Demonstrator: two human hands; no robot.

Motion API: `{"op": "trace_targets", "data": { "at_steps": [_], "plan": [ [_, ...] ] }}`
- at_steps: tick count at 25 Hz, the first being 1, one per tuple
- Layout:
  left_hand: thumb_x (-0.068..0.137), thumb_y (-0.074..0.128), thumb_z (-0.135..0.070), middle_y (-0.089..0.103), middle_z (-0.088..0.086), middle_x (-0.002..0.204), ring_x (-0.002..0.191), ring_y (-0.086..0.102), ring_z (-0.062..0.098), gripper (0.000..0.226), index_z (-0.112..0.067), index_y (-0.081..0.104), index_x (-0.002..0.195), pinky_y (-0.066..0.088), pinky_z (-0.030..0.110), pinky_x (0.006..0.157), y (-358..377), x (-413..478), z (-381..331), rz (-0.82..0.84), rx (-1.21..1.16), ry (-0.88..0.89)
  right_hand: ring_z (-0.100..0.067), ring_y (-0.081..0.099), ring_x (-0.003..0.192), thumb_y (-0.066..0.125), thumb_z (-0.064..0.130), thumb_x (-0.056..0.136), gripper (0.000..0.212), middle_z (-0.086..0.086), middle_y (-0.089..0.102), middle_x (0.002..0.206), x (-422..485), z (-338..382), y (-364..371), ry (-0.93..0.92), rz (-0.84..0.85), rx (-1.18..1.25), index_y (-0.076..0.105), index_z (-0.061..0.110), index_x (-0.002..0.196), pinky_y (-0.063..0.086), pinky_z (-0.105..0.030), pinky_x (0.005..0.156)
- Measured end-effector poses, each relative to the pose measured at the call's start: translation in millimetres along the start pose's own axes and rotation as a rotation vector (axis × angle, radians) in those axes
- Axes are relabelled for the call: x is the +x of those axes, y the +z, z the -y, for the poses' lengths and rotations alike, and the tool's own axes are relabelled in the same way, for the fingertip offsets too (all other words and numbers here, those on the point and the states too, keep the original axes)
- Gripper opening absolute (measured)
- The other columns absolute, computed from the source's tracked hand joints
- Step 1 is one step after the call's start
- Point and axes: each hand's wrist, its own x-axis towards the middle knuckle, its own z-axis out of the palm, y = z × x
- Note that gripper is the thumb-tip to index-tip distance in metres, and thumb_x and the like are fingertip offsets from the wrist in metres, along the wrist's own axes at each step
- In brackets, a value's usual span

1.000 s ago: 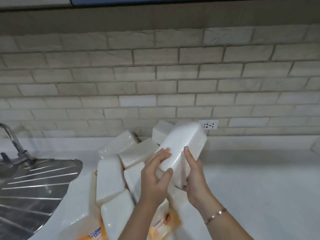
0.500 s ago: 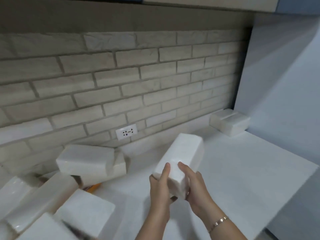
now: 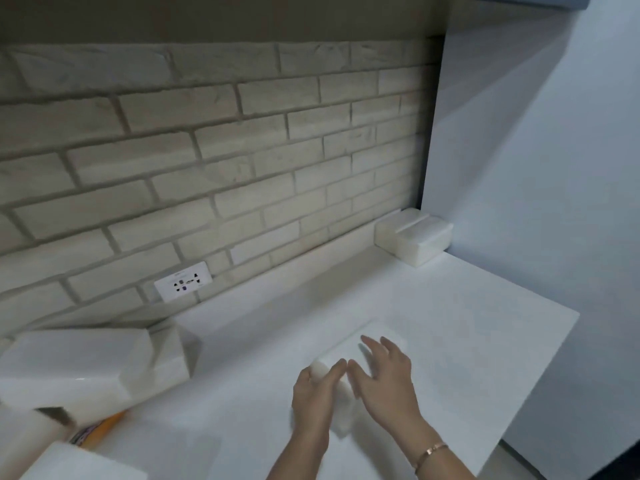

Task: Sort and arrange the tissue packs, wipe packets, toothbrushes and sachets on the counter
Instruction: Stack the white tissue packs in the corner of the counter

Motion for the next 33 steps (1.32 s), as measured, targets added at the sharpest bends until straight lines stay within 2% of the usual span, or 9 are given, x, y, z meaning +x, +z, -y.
{"op": "trace_targets", "data": {
  "at_steps": [3, 7, 10, 12, 16, 22, 28, 31, 33],
  "plan": [
    [0.057, 0.081, -0.058, 0.074, -0.006, 0.104, 0.097, 0.072, 0.016, 0.064, -0.027, 0.065, 0.111, 0.057, 0.043, 0.092, 18.5, 15.7, 11.6, 0.014, 0.009, -0.016, -0.013, 0.003, 0.156, 0.048, 0.053, 0.1, 0.056, 0.006, 0.015, 0.169, 12.5, -21.0, 1.2, -0.013, 0.108, -0.183, 0.037, 0.04, 0.154, 0.031, -0.041, 0.119],
    [0.054, 0.078, -0.061, 0.075, -0.008, 0.105, 0.095, 0.073, 0.014, 0.069, -0.029, 0.065, 0.114, 0.058, 0.043, 0.09, 43.6, 35.7, 24.3, -0.01, 0.046, -0.019, -0.012, 0.002, 0.158, 0.043, 0.053, 0.1, 0.057, 0.012, 0.008, 0.171, 34.5, -37.4, -5.8, -0.019, 0.117, -0.336, 0.03, 0.043, 0.155, 0.026, -0.045, 0.122],
    [0.065, 0.086, -0.054, 0.063, 0.0, 0.129, 0.109, 0.067, 0.023, 0.082, -0.025, 0.055, 0.135, 0.055, 0.037, 0.089, 67.7, 46.1, 25.0, -0.179, 0.03, -0.039, -0.009, 0.0, 0.158, 0.043, 0.054, 0.099, 0.056, 0.016, 0.008, 0.17, 53.4, -42.9, -8.3, 0.013, 0.112, -0.326, 0.031, 0.045, 0.153, 0.02, -0.051, 0.124],
    [0.062, 0.09, -0.052, 0.06, 0.007, 0.13, 0.11, 0.066, 0.03, 0.097, -0.02, 0.045, 0.143, 0.056, 0.042, 0.092, 86.8, 57.4, 23.1, -0.242, -0.031, -0.101, -0.008, -0.002, 0.158, 0.042, 0.054, 0.1, 0.055, 0.017, 0.007, 0.17, 69.5, -46.7, -12.3, 0.028, 0.116, -0.335, 0.031, 0.045, 0.153, 0.016, -0.054, 0.124],
    [0.071, 0.09, -0.041, 0.062, -0.007, 0.097, 0.086, 0.068, 0.02, 0.068, -0.021, 0.048, 0.12, 0.061, 0.051, 0.084, 118.6, 77.6, 13.4, -0.181, -0.117, -0.146, -0.008, -0.004, 0.158, 0.041, 0.053, 0.101, 0.055, 0.016, 0.005, 0.171, 104.1, -55.9, -27.8, 0.055, 0.133, -0.356, 0.029, 0.046, 0.154, 0.013, -0.057, 0.124],
    [0.077, 0.086, -0.043, 0.075, -0.001, 0.094, 0.084, 0.074, 0.021, 0.042, -0.022, 0.065, 0.107, 0.062, 0.042, 0.071, 176.3, 111.8, 6.0, -0.112, -0.105, -0.062, -0.009, 0.0, 0.158, 0.042, 0.056, 0.1, 0.056, 0.015, 0.007, 0.171, 166.5, -73.1, -60.6, 0.085, 0.15, -0.357, 0.029, 0.047, 0.154, 0.015, -0.058, 0.123],
    [0.062, 0.08, -0.066, 0.072, -0.005, 0.116, 0.1, 0.073, 0.016, 0.06, -0.031, 0.069, 0.11, 0.064, 0.044, 0.08, 235.9, 145.3, 9.7, -0.007, -0.088, -0.062, -0.011, 0.008, 0.157, 0.043, 0.058, 0.099, 0.056, 0.015, 0.011, 0.17, 228.2, -93.5, -100.3, 0.116, 0.15, -0.374, 0.032, 0.047, 0.153, 0.016, -0.059, 0.122],
    [0.066, 0.075, -0.056, 0.068, -0.008, 0.119, 0.107, 0.07, 0.015, 0.052, -0.033, 0.067, 0.111, 0.062, 0.042, 0.087, 267.0, 155.2, -0.9, 0.064, -0.121, -0.075, -0.011, 0.009, 0.157, 0.043, 0.059, 0.098, 0.057, 0.014, 0.011, 0.17, 255.3, -105.8, -118.5, 0.133, 0.143, -0.371, 0.032, 0.048, 0.153, 0.017, -0.06, 0.121],
    [0.068, 0.073, -0.051, 0.064, -0.009, 0.124, 0.112, 0.067, 0.013, 0.059, -0.031, 0.062, 0.122, 0.06, 0.039, 0.089, 286.3, 162.6, -5.8, 0.097, -0.141, -0.083, -0.011, 0.009, 0.157, 0.042, 0.059, 0.098, 0.057, 0.014, 0.011, 0.17, 271.6, -114.1, -130.4, 0.139, 0.137, -0.371, 0.032, 0.048, 0.153, 0.017, -0.06, 0.121]
  ]
}}
